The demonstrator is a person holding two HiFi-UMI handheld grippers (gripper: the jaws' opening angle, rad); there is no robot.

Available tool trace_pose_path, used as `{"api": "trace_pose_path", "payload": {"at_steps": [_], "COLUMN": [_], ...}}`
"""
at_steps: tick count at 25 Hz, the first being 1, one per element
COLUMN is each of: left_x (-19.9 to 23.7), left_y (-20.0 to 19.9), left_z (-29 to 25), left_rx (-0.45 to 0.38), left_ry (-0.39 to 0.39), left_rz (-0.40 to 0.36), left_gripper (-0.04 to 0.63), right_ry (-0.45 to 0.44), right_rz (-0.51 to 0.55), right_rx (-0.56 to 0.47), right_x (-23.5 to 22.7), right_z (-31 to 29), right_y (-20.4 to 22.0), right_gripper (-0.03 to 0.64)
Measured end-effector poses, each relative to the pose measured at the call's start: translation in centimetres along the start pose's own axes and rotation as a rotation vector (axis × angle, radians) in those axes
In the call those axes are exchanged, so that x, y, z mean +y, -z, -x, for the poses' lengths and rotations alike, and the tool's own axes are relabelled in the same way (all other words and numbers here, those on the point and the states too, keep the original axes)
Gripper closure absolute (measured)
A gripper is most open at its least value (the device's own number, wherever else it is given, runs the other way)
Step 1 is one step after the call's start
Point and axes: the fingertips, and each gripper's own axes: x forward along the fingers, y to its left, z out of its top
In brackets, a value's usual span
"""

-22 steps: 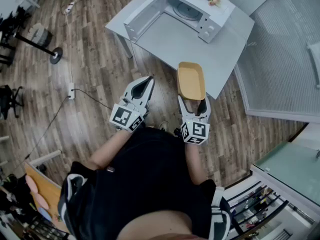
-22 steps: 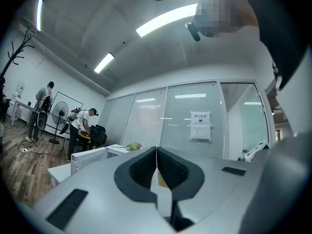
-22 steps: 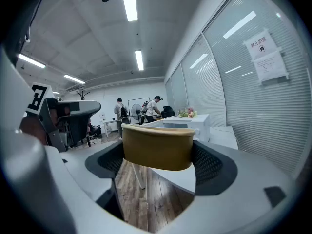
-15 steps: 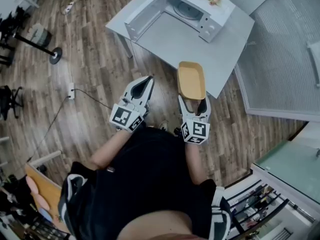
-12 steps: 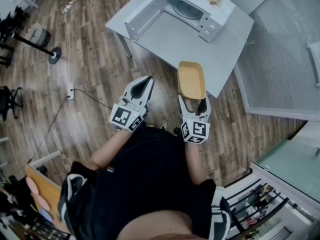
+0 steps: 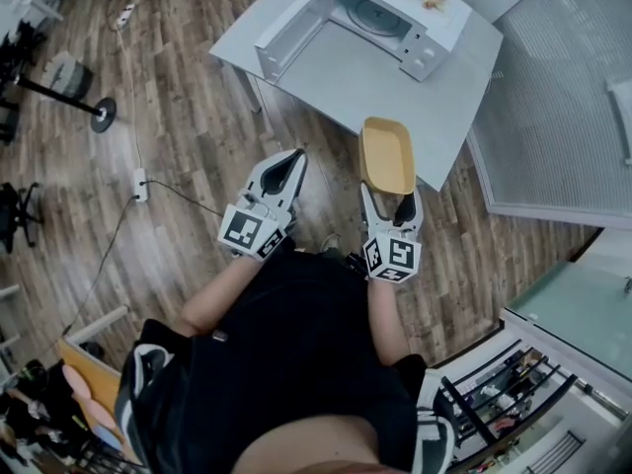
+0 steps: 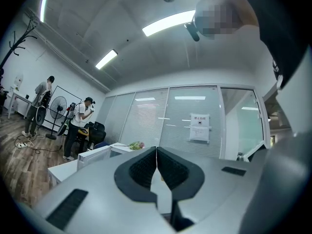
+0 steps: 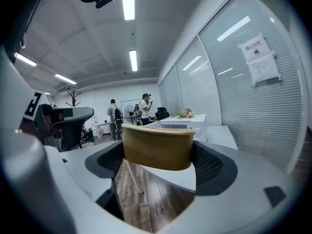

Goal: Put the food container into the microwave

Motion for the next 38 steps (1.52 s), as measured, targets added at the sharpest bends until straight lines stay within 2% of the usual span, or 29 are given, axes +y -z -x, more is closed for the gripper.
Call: {"api": "trace_pose_path", "payload": {"at_steps": [7,13,16,27,33,38], "left_x": [4.4,7.3,9.3,14.4,17.8,20.9], "left_y": [1.3,2.4,2.6,1.0,1.9,2.5], "left_z": [0.2,-3.8,-7.7,-22.3,-27.9,-31.9], "left_rx": [0.034,0.044,0.040,-0.018,0.004,0.013], "left_ry": [0.062,0.052,0.031,-0.078,-0.087,-0.053], "left_rz": [0.025,0.044,0.028,-0.017,-0.026,-0.028], "left_gripper": [0.571,0.571,0.571,0.571,0.571,0.571], "right_ry": [0.061,0.065,0.054,-0.074,-0.033,0.027], "right_rz": [-0.020,-0.012,-0.005,0.053,0.067,0.066], "right_rx": [-0.017,-0.015,-0.008,0.103,0.138,0.181], "right_x": [2.4,0.1,-2.5,-8.1,-10.9,-13.2], "right_z": [-3.5,-9.5,-14.2,-33.3,-44.1,-52.5], "right_y": [0.4,-0.1,-0.5,-0.1,1.5,2.9], "right_gripper": [0.158,0.158,0.158,0.158,0.158,0.158]}}
